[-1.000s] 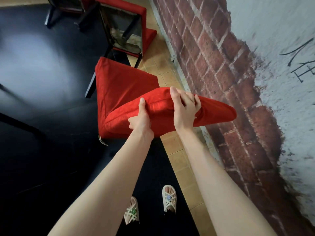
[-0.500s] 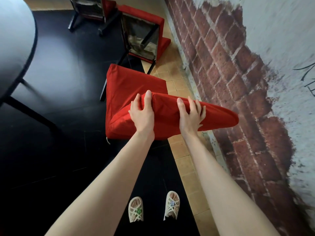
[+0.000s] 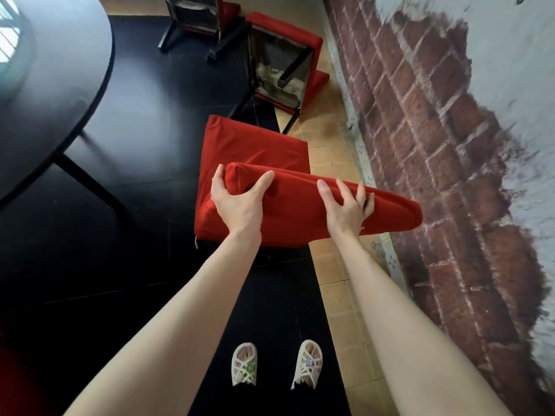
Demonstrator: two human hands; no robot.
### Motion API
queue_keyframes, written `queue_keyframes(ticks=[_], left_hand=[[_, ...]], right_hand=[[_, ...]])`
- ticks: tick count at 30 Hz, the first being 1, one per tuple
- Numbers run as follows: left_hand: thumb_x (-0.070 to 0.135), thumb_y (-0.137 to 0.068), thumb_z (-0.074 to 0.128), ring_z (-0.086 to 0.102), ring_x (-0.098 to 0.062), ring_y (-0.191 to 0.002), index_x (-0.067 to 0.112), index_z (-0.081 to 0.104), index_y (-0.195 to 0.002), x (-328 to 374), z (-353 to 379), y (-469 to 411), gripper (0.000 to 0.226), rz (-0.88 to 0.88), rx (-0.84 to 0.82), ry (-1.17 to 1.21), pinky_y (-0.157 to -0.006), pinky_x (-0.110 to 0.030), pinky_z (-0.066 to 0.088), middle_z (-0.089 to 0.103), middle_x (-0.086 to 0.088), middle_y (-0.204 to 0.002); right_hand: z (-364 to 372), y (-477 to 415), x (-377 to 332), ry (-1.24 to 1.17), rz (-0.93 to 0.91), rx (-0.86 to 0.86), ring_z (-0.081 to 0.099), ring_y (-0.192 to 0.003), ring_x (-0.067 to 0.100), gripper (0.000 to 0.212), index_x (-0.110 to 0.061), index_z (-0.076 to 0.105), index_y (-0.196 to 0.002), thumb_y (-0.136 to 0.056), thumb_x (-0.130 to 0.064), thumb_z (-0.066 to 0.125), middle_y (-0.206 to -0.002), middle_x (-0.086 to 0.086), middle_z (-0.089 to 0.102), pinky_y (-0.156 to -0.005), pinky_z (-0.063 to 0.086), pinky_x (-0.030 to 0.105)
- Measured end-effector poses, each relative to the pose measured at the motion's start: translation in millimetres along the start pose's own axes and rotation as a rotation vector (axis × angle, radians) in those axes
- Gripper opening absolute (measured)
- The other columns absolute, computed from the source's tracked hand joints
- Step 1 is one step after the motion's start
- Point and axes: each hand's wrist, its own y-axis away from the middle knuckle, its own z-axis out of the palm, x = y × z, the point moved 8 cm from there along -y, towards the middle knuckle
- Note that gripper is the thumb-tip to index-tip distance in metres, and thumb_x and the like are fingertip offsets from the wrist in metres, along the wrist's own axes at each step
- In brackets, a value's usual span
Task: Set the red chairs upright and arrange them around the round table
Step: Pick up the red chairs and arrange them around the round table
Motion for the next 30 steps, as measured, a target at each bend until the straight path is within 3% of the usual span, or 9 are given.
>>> queue_keyframes(ticks=[3, 7, 14, 21, 25, 27, 30], left_hand=[[0.035, -0.058, 0.093, 0.037, -0.017, -0.138, 0.028, 0.023, -0.150, -1.8, -11.4, -0.9, 0.116, 0.022, 0.085, -0.008, -0.113, -0.034, 0.034, 0.030, 0.002, -0.152], [0.032, -0.056, 0.095, 0.033, -0.017, -0.139, 0.023, 0.012, -0.152, -4.5, -27.7, -10.1, 0.127, 0.021, 0.167, 0.017, -0.103, -0.024, 0.030, 0.020, -0.002, -0.154], [0.030, -0.052, 0.096, 0.036, -0.017, -0.133, 0.022, 0.015, -0.148, -8.7, -51.7, -25.3, 0.126, 0.064, 0.235, 0.047, -0.096, -0.022, 0.032, 0.023, -0.003, -0.148], [0.035, -0.049, 0.096, 0.023, -0.016, -0.144, 0.033, -0.014, -0.152, -19.6, -48.2, -25.3, 0.151, 0.021, 0.177, 0.037, -0.099, -0.026, 0.025, -0.003, -0.002, -0.161], [0.035, -0.051, 0.096, 0.020, -0.016, -0.147, 0.035, -0.024, -0.149, -26.1, -50.4, -26.8, 0.155, -0.029, 0.210, 0.046, -0.108, -0.028, 0.022, -0.006, -0.003, -0.162], [0.033, -0.052, 0.095, 0.020, -0.009, -0.144, 0.031, -0.027, -0.149, -28.1, -50.9, -26.9, 0.156, -0.028, 0.232, 0.051, -0.105, -0.022, 0.019, -0.003, -0.004, -0.163], [0.029, -0.056, 0.095, 0.021, 0.007, -0.124, 0.024, -0.027, -0.150, -30.8, -48.7, -23.8, 0.154, -0.009, 0.265, 0.043, -0.097, -0.008, 0.014, 0.007, -0.004, -0.161]], right_hand=[[1.5, -0.2, 4.2, 0.011, -0.003, -0.016, -0.015, -0.148, 0.012, 0.074, -0.035, 0.049, -0.141, -0.080, -0.075, 0.053, -0.164, -0.008, 0.006, -0.114, 0.008, 0.067], [11.5, 2.8, 3.3, 0.031, -0.024, -0.031, -0.014, -0.147, 0.009, 0.086, -0.036, 0.050, -0.140, -0.070, -0.085, 0.047, -0.164, -0.009, 0.006, -0.115, 0.010, 0.066], [28.8, 8.2, -1.1, 0.085, -0.041, -0.038, -0.011, -0.145, 0.004, 0.097, -0.036, 0.051, -0.139, -0.062, -0.093, 0.042, -0.163, -0.010, 0.007, -0.114, 0.015, 0.066], [29.0, 10.4, -5.9, 0.095, -0.049, -0.035, -0.008, -0.147, 0.009, 0.100, -0.033, 0.051, -0.140, -0.061, -0.093, 0.040, -0.163, -0.006, 0.010, -0.116, 0.014, 0.062], [23.1, 7.7, 0.2, 0.104, -0.045, -0.035, -0.008, -0.146, 0.007, 0.099, -0.032, 0.050, -0.140, -0.062, -0.092, 0.041, -0.163, -0.005, 0.010, -0.116, 0.015, 0.063], [25.0, 7.0, 0.2, 0.112, -0.060, -0.040, -0.007, -0.146, 0.007, 0.097, -0.032, 0.052, -0.139, -0.063, -0.091, 0.041, -0.163, -0.004, 0.012, -0.116, 0.017, 0.062], [33.7, 9.5, -3.7, 0.125, -0.086, -0.046, -0.005, -0.146, 0.006, 0.092, -0.033, 0.055, -0.135, -0.064, -0.090, 0.042, -0.162, -0.004, 0.015, -0.116, 0.022, 0.055]])
